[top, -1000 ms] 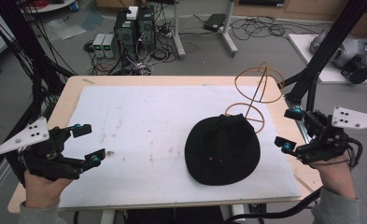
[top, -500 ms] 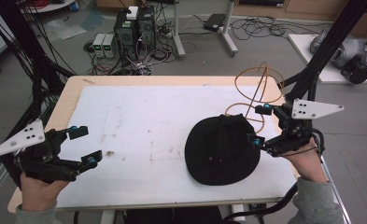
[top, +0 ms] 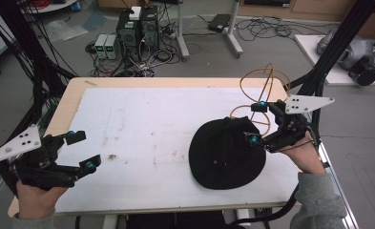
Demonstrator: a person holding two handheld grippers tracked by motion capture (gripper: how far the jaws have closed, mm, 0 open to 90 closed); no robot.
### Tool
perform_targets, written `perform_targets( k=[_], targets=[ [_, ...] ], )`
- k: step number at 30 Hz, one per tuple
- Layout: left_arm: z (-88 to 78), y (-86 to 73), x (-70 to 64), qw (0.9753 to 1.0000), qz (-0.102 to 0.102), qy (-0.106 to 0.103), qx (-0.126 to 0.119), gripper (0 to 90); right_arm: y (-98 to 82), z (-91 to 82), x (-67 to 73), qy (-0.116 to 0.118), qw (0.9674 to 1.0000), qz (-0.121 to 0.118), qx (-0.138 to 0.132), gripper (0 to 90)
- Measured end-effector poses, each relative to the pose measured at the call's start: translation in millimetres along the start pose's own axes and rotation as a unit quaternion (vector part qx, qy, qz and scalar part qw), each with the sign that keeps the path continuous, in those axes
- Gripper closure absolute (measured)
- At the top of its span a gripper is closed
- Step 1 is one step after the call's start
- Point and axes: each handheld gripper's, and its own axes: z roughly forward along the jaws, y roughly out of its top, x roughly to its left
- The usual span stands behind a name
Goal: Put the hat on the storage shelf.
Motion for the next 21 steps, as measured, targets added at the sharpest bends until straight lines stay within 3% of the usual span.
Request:
perform_targets(
  k=[7, 14, 20, 21],
  targets=[
    [0.8, -1.3, 0.8, 1.0000, -0.001, -0.001, 0.004, 7.7, -3.4, 7.2, -7.5, 0.011, 0.9998, -0.014, -0.006, 1.9],
    [2.4, -2.1, 1.7, 1.0000, -0.003, -0.003, 0.006, 7.7, -16.5, 16.9, -19.1, 0.008, 0.9999, 0.009, 0.008, 1.9],
    [3.9, -2.7, 2.2, 1.0000, -0.004, -0.004, 0.009, 7.7, -30.1, 25.4, -26.0, 0.009, 0.9998, 0.014, 0.013, 1.9],
    [4.5, -3.2, 2.4, 0.9999, -0.005, -0.004, 0.010, 7.7, -34.9, 28.5, -29.1, -0.002, 0.9998, 0.016, 0.014, 1.9]
  ],
)
